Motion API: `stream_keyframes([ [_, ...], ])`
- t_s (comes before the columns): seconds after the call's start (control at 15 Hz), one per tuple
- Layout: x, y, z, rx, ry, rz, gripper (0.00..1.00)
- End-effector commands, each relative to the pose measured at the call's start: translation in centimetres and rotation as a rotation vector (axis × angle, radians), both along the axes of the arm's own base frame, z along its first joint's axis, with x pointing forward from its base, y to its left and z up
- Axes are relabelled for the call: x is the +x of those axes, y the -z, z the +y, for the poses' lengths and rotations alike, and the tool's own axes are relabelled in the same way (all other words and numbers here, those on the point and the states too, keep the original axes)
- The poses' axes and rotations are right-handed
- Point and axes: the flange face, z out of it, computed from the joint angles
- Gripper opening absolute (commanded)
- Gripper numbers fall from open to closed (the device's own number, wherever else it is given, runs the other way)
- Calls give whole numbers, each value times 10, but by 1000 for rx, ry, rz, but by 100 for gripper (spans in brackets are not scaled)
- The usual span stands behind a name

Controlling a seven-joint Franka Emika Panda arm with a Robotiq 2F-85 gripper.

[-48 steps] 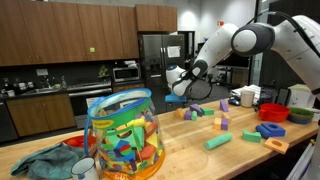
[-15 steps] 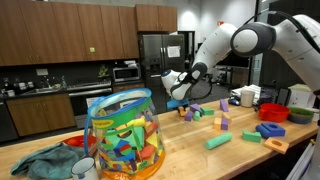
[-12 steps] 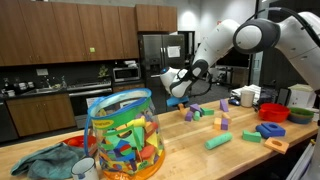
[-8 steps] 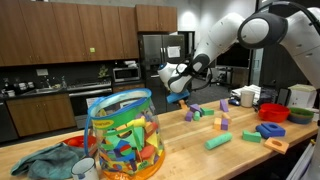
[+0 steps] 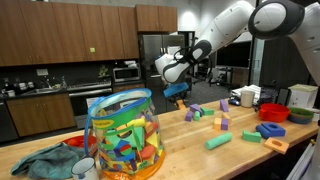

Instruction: Put the blue cylinder and the orange triangle into the bag

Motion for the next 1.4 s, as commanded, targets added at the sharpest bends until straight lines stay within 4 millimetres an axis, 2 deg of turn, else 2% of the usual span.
stream_keyframes([
  [0.0, -19, -32, 9, 150, -38, -12, 20],
  [0.2, -22, -58, 21, 225, -69, -92, 20],
  [0.6, -38, -105, 42, 194, -179, -215, 20],
  [1.0, -59, -129, 57, 98, -274, -253, 20],
  [1.33, -77, -138, 75, 63, -353, -291, 20],
])
